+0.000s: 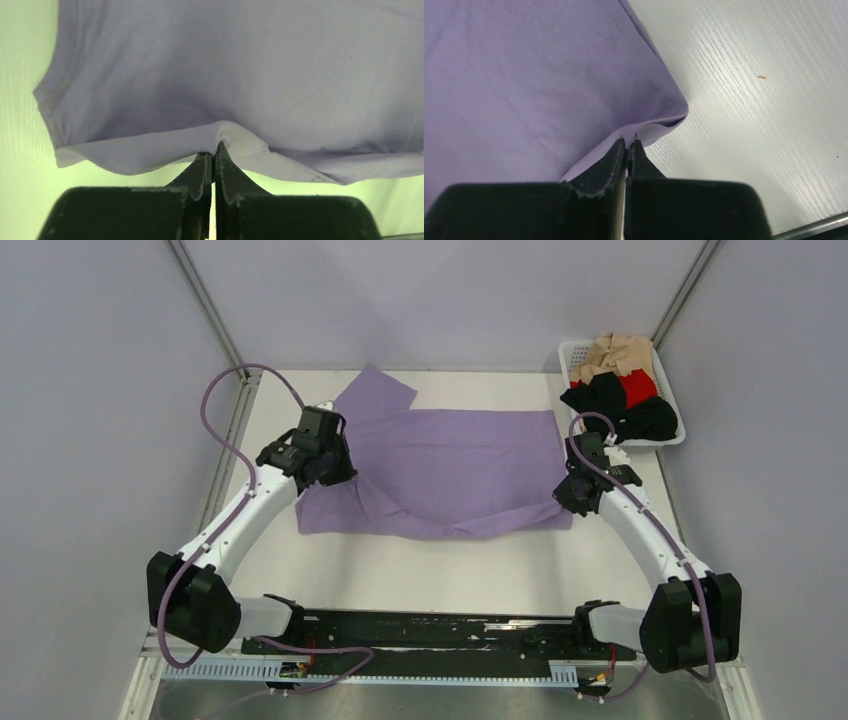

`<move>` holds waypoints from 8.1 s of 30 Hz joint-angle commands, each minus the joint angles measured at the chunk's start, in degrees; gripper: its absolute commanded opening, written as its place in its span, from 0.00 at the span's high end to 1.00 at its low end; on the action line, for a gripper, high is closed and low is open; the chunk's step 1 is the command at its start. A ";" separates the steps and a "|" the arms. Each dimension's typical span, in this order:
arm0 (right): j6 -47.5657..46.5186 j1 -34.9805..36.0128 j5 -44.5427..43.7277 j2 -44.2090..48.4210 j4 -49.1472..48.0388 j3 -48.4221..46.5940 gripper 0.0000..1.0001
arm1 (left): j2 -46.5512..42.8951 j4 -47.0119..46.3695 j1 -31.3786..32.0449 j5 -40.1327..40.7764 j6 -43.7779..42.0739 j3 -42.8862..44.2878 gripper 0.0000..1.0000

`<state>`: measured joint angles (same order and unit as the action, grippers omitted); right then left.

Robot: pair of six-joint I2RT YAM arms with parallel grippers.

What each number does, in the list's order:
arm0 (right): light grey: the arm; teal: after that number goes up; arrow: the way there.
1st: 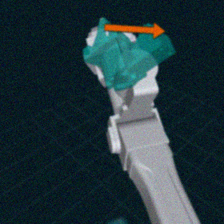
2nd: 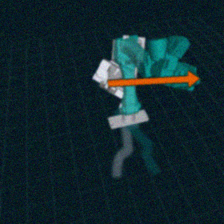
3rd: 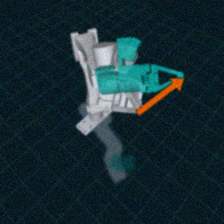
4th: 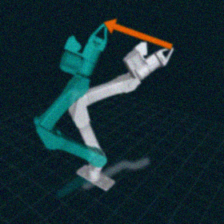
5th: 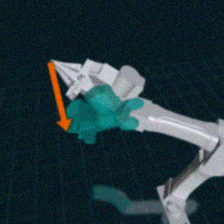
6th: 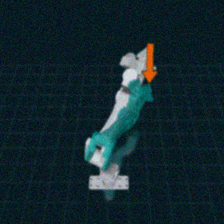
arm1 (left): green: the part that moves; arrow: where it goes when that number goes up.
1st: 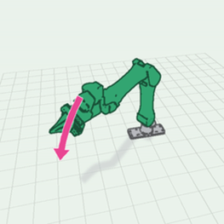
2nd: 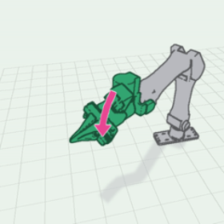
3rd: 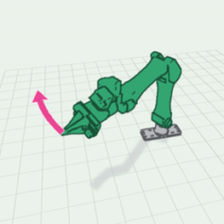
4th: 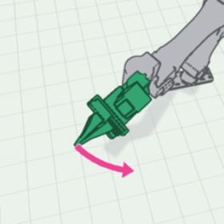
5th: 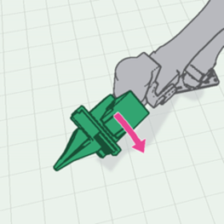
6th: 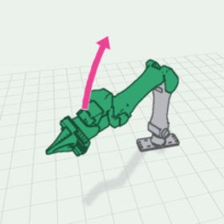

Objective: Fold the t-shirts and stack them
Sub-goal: Fold the flattened tshirt in 1/3 of the way, then grab the side of the flattened tshirt furthest away from the robot with both arms

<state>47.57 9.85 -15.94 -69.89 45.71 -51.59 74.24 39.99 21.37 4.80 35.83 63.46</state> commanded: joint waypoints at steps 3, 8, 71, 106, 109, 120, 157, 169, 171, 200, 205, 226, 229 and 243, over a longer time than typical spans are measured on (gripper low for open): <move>-4.68 -1.47 1.18 -4.03 -3.21 -5.55 1.00 | 2.87 -3.00 -3.12 -0.50 -3.74 6.05 1.00; -5.23 -2.99 1.16 -6.77 -4.32 -8.04 1.00 | 5.38 -3.81 -4.81 1.08 -5.54 9.26 1.00; -7.96 4.05 16.48 -13.55 -17.68 12.04 0.00 | 12.42 -22.07 -13.26 -14.30 7.24 -20.65 0.00; -7.98 4.58 12.32 22.10 -14.91 19.19 0.00 | -8.80 -18.35 -4.24 -17.09 6.76 -24.69 0.00; -9.08 4.59 12.54 21.33 -16.02 19.27 0.00 | -4.82 -19.86 -3.58 -17.27 6.62 -22.80 0.00; -10.31 4.58 9.68 16.08 -18.68 20.53 0.00 | 6.84 -24.53 -0.66 -18.04 7.83 -21.21 0.00; -10.13 4.39 7.79 13.30 -22.94 21.07 0.00 | 26.49 -30.31 1.36 -20.43 4.38 1.12 0.00; -12.09 6.34 17.96 12.84 -25.89 20.20 0.00 | 21.64 -24.96 3.28 -18.25 1.70 1.08 0.00; -11.62 10.38 16.34 11.07 -26.18 19.56 0.00 | 19.71 -24.21 4.69 -17.79 1.20 -0.12 0.00; -0.02 19.33 14.96 -3.03 3.02 15.82 0.01 | 1.43 -30.59 13.68 -16.69 13.83 -32.58 0.00; 0.79 19.42 16.43 -2.12 3.34 16.36 0.01 | -0.48 -29.88 15.06 -15.92 14.86 -33.86 0.00; -6.79 19.49 6.04 7.07 -5.42 8.15 0.00 | -8.32 -20.03 16.34 -5.58 12.18 -23.36 0.00; -7.49 19.41 3.88 10.04 -8.22 7.27 0.00 | -8.72 -16.92 16.34 0.28 9.73 -18.71 0.00; -10.89 14.80 0.23 8.82 -19.73 9.01 0.00 | 16.50 -10.48 1.68 5.53 -0.19 14.37 0.00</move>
<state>39.72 25.89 -14.09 -59.07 31.46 -42.15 82.19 28.08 27.20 9.37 40.86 66.87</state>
